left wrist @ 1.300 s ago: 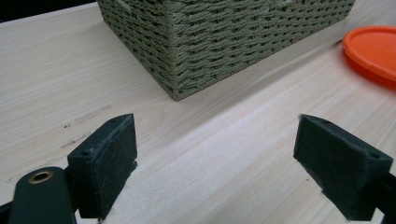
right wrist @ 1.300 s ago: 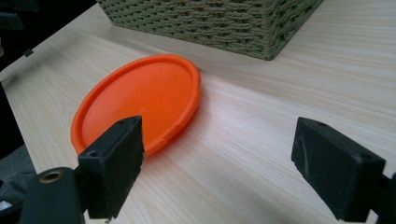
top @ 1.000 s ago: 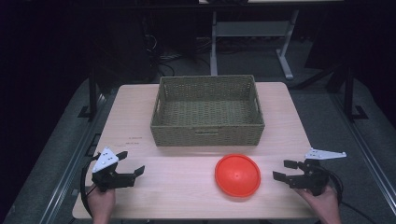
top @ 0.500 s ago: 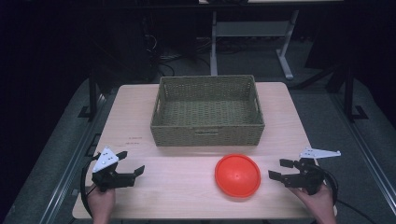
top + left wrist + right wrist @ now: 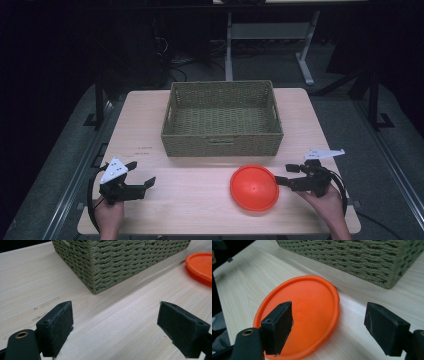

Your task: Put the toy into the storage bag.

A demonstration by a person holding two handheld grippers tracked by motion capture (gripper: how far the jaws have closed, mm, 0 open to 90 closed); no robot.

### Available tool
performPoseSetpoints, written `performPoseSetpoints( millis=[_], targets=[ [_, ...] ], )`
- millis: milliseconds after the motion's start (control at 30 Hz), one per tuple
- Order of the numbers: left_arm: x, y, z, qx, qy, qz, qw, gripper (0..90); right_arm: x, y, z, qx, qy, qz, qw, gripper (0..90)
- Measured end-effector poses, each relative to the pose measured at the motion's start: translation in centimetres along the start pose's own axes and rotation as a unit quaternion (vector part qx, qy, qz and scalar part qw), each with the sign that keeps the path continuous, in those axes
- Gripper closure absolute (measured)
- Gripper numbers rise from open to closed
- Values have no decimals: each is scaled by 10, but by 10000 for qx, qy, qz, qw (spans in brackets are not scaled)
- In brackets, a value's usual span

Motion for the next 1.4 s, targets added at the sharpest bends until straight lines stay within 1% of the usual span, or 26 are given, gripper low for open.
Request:
performPoseSetpoints(
  millis=[67, 100, 133, 167, 200, 233, 267, 300, 367, 433, 567, 600, 633, 700, 800, 900, 1000, 1033, 1133, 1200, 1267, 1400],
  targets=[
    [0, 0, 0, -13, 6, -3, 10000, 128, -2, -5, -5, -92, 78, -9, 9999, 227],
    [0, 0, 1, -18, 9, 4, 10000, 128, -2, -5, -5, -92, 78, -9, 9999, 227],
    [0, 0, 0, -6, 4, -1, 10000, 128, -4, -11, -9, -78, 78, -47, 9999, 258],
    [0, 0, 0, 27, -13, -24, 10000, 128, -4, -14, -10, -167, 56, -55, 9998, 257],
    [0, 0, 0, 27, -13, -24, 10000, 128, -4, -14, -10, -167, 56, -55, 9998, 257],
    [1, 0, -1, 51, 2, -26, 10000, 128, -4, -21, -7, -347, 102, 87, 9993, 266],
    [1, 0, -1, 40, -8, -23, 10000, 128, -4, -23, -6, -414, 72, 122, 9990, 276],
    [1, 0, 0, 28, -2, -15, 10000, 128, -4, -25, -4, -459, 48, 108, 9989, 284],
    [1, -1, 0, -2, -17, 16, 10000, 128, -3, -27, -3, -509, 26, 118, 9986, 287],
    [2, -1, 0, -19, -33, 16, 10000, 128, -4, -29, 1, -663, 78, 259, 9974, 312],
    [2, -1, 0, -8, -42, 20, 10000, 128, -5, -31, 4, -695, 103, 307, 9971, 345],
    [1, -1, 0, -17, -35, 14, 10000, 128, -4, -32, 5, -741, 95, 336, 9966, 355],
    [1, -1, 0, -28, -22, 15, 10000, 128, -4, -34, 7, -781, 74, 353, 9963, 383],
    [1, -1, 0, -19, -18, 22, 10000, 128, -3, -34, 7, -805, 64, 344, 9961, 395],
    [1, -1, 0, -33, -24, 13, 10000, 128, 0, -35, 9, -892, -27, 330, 9955, 420],
    [1, -1, 0, -29, -34, 14, 10000, 128, 1, -35, 9, -891, -46, 326, 9955, 447],
    [1, -2, 0, -10, 10, 15, 10000, 128, 1, -34, 10, -887, -21, 357, 9954, 471],
    [1, -1, 0, -24, 5, 20, 10000, 128, 1, -35, 11, -898, -63, 324, 9954, 482],
    [1, -2, 0, -2, 11, 18, 10000, 128, 1, -36, 11, -927, -50, 316, 9952, 492],
    [1, -2, 0, -36, -20, 16, 10000, 128, 1, -36, 12, -958, -53, 307, 9949, 500],
    [1, -2, 0, -43, -46, 27, 10000, 128, 0, -36, 12, -958, -28, 254, 9951, 518],
    [1, -2, 0, -49, 3, 25, 10000, 128, 0, -37, 13, -969, -23, 249, 9950, 524]
  ],
)
Point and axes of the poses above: each handheld gripper's, and its own axes: y roughly backward along the jaws, z roughly out of its underside, x roughly to its right, the point moved 5 cm from there along -y, roughly forward along the jaws, and after that the axes turned 8 degrees about -y, right-handed, at the moved point
